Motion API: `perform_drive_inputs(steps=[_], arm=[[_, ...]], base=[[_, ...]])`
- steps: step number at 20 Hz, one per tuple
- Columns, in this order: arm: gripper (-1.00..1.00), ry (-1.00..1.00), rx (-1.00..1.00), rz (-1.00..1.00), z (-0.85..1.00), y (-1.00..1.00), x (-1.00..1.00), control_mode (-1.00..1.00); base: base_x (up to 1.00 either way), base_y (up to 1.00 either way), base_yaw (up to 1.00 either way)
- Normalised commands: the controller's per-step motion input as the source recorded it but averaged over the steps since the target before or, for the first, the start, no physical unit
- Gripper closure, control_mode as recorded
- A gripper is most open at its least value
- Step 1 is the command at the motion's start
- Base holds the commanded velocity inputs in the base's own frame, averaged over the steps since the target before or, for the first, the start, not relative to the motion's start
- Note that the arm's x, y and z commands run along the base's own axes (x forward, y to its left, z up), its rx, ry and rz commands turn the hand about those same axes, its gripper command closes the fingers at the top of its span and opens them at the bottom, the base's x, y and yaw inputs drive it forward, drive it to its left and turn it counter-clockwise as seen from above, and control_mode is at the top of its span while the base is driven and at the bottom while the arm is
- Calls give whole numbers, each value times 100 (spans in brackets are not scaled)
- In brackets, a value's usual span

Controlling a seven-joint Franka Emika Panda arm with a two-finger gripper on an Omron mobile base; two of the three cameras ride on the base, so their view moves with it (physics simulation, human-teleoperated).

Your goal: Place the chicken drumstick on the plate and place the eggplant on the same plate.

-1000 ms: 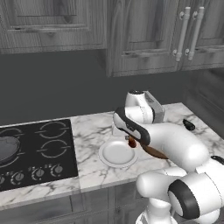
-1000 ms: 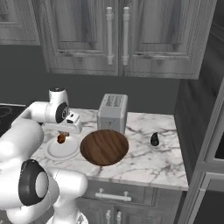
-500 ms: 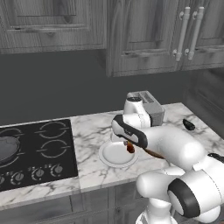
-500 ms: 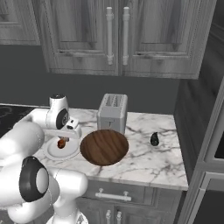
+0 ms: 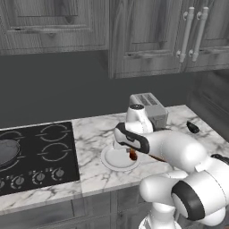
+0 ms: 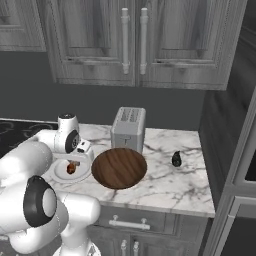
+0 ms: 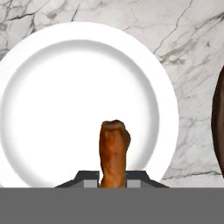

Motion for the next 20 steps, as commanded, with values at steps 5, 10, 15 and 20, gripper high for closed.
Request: perform_drive_inputs(steps=[5,10,15,20], arm=[[100,0,0,0,-5,0,11,-100],[-100,0,0,0,0,0,2,-100],[-100,0,0,0,0,0,0,-100],[-100,-1,0,0,23,-14,8,-100]], base=[[0,0,0],[0,0,0],[0,0,0],[0,0,0]])
